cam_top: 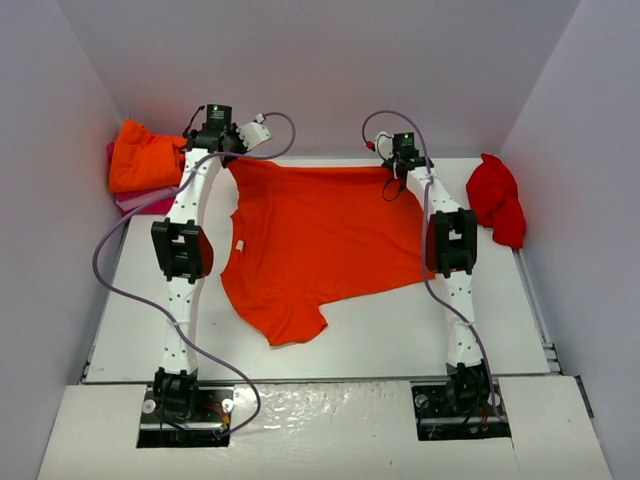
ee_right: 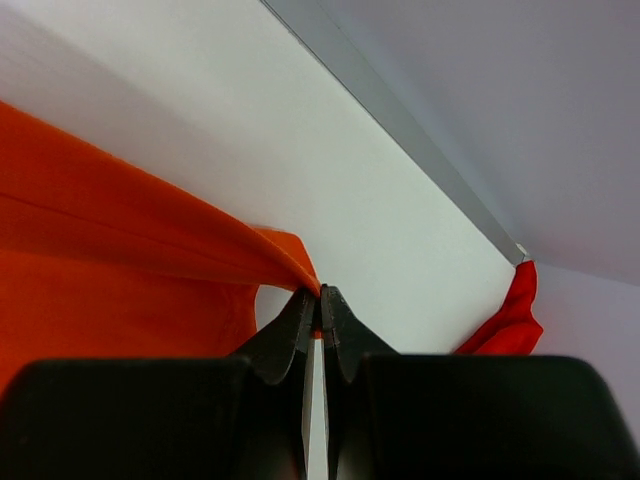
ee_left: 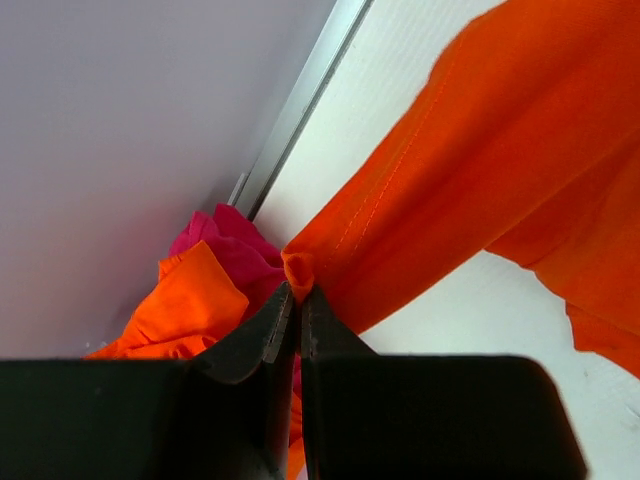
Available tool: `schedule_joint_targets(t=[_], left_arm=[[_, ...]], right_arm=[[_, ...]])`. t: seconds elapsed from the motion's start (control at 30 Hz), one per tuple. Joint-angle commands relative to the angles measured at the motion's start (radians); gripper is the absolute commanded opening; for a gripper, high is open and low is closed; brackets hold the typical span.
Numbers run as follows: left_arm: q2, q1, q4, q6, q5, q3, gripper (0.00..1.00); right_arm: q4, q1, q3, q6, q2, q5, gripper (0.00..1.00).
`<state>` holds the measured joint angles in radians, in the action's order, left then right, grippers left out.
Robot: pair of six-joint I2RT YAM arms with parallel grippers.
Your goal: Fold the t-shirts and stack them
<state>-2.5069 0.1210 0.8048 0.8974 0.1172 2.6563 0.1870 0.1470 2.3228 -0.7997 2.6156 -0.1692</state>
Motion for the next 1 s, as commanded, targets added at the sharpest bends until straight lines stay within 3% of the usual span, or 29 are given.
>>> schedule_joint_targets(t=[0.0,0.5,0.63,0.97], left_arm=[[0.204,0.042,-0.006,0.070,-0.073,-0.041,0.00],[0.376,0.161,0.301,0.183,-0.149,-0.222,0.00],[0.409,0.199,0.408,0.196,-0.185,-0.274,0.00],[0.512,0.237,0.483,0.152,-0.204,-0.353,0.00]], right_arm=[[-0.047,0.009,-0.085,0.004,-0.187,0.009,0.00],[-0.027,0.010,-0.444,-0.116,-0.434,0.080,0.00],[-0.020,0.009,-0.500,-0.142,-0.486,0.076,0.00],[0.007,-0.018,-0.581,-0.183,-0.583,0.086,0.00]])
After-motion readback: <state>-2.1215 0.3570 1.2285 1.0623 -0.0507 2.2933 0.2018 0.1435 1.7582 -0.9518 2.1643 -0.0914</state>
